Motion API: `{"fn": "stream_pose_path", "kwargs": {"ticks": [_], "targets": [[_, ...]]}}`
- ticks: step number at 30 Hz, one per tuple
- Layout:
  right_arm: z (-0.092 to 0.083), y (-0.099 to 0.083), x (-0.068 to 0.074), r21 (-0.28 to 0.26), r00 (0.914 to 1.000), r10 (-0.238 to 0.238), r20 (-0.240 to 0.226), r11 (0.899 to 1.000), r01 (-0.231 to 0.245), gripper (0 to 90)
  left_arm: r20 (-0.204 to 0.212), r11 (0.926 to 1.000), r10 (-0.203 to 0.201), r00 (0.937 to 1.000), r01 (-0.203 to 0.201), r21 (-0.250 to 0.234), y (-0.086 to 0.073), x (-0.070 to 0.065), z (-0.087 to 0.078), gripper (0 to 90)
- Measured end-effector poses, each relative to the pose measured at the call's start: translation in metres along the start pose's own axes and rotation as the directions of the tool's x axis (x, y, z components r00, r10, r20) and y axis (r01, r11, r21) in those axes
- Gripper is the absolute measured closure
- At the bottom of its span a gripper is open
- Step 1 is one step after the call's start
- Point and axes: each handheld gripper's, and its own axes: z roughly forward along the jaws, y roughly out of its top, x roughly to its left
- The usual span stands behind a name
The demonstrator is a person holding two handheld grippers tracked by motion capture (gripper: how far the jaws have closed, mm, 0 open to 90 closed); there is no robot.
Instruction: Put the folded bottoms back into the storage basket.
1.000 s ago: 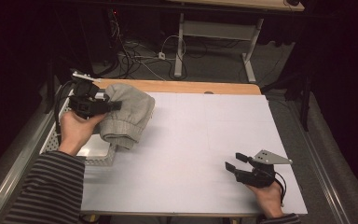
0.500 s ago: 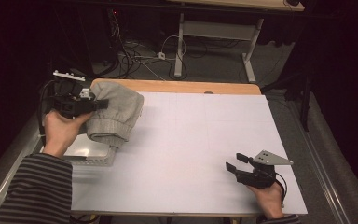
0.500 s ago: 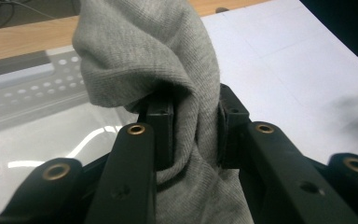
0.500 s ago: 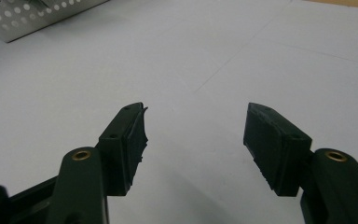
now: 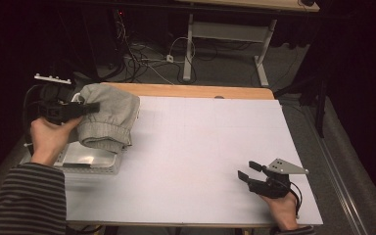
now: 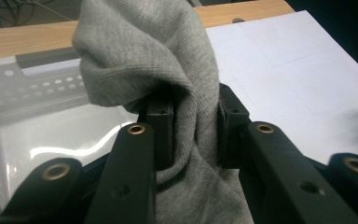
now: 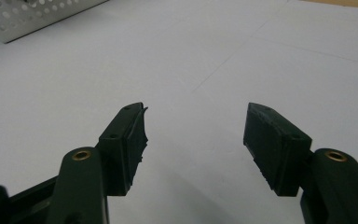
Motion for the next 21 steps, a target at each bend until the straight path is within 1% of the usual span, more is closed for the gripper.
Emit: {"fn": "stream_pose_path", "kwargs": {"ticks": [4, 12, 15, 21], "targets": [[-0.001, 0.0, 0.0, -0.001, 1.0, 0.001, 0.002, 1.0, -0.001, 39.8, -0.014, 1.0, -0.007, 0.9999, 0.008, 0.004, -0.002, 0.006, -0.003, 70.4], [-0.001, -0.001, 0.0, 0.001, 1.0, 0.001, 0.004, 1.0, -0.001, 39.8, -0.048, 0.9996, -0.029, 0.9984, 0.029, -0.006, -0.008, 0.018, -0.01, 70.4], [0.0, -0.001, 0.0, 0.003, 1.0, 0.0, 0.004, 1.0, 0.0, 39.8, -0.055, 0.9993, -0.037, 0.9978, 0.037, -0.005, -0.01, 0.022, -0.01, 70.4], [0.0, -0.001, 0.0, 0.004, 1.0, 0.001, 0.003, 1.0, -0.001, 39.8, -0.08, 0.9991, -0.041, 0.9959, 0.041, 0.005, -0.013, 0.027, -0.005, 70.3]]}}
